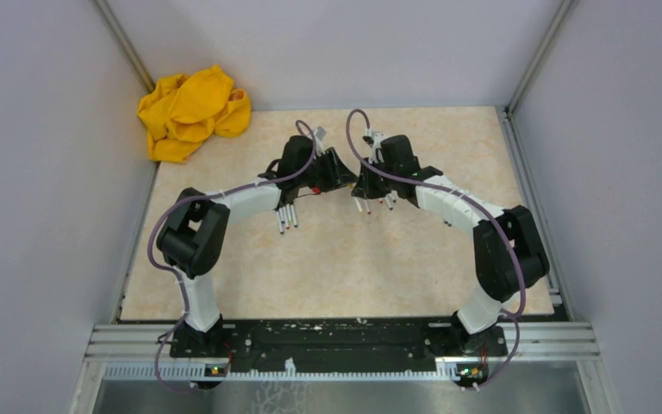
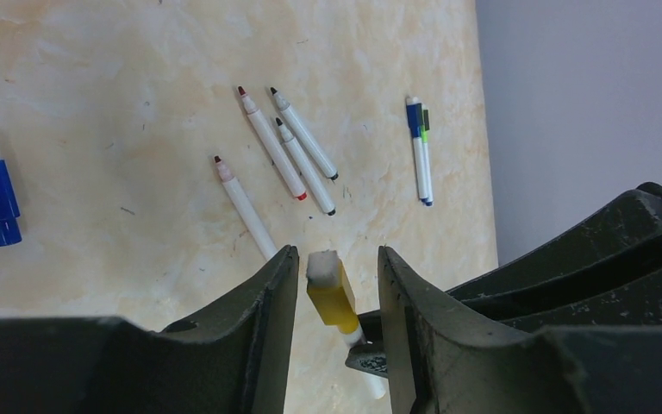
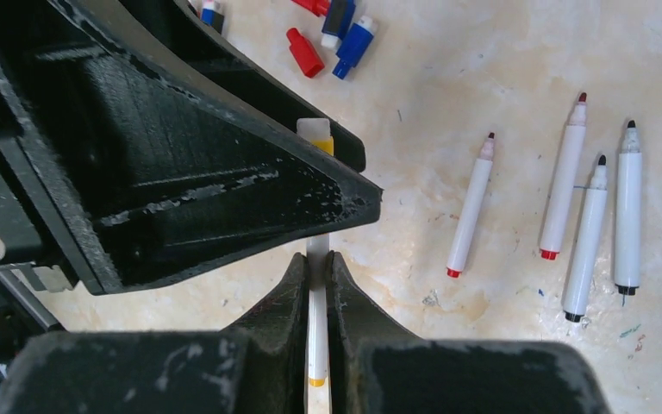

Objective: Open the pen caps

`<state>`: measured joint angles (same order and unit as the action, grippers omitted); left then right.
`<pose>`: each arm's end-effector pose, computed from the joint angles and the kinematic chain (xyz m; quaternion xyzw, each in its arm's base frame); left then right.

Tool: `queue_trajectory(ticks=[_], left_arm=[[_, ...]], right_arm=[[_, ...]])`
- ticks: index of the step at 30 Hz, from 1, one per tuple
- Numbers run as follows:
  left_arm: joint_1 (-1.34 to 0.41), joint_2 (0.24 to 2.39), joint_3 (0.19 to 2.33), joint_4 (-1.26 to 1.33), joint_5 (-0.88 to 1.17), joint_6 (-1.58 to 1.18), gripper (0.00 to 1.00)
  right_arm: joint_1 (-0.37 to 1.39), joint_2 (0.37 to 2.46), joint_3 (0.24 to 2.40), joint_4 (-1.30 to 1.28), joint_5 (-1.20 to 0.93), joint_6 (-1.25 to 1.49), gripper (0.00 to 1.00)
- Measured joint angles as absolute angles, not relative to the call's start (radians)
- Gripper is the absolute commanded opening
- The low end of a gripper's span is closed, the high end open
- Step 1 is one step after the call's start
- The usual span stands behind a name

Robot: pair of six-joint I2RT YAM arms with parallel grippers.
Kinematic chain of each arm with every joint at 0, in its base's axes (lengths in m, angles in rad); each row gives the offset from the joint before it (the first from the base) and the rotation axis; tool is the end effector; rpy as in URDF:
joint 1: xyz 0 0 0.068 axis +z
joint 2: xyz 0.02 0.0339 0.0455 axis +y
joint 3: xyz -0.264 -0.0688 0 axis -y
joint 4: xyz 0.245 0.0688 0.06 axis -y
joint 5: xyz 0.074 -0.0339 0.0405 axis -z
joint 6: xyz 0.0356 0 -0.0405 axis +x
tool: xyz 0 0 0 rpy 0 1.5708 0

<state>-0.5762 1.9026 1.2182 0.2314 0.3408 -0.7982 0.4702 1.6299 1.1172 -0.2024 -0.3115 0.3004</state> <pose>0.3545 -0.2445 0.2076 -0.0032 0.8404 -0.4426 0.3128 0.3160 0.1728 0.2384 -0.1404 0.8902 0.2848 0.3268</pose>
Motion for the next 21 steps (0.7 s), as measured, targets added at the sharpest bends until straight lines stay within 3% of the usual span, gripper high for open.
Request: queue_trajectory(ticks=[4,10,16,19,21], left_arm=[[-0.579,1.903,1.218,0.231,0.340,-0.801,0.42],[-0.584,1.903,1.218,0.226,0.325,-0.812,0.29],[-0.584,1.901,1.213,0.207,0.292,-0.814,0.29],[-0.585,1.897,1.208,0.203,0.286,-0.816,0.19],[-0.587,1.894,1.207,0.210,0.285,-0.823,0.05]], right_arm=[[0.477,1.632,1.139,-0.206,-0.312,0.300,0.00],[0.483,1.644,1.156,-0.208,-0.312,0.300,0.00],[0.488,1.658,1.155,-0.208,-0.311,0.299,0.00],[0.491,1.658,1.153,-0.209,-0.309,0.299,0.00],[0.493,1.659,1.152,-0.209,-0.309,0.299,0.00]])
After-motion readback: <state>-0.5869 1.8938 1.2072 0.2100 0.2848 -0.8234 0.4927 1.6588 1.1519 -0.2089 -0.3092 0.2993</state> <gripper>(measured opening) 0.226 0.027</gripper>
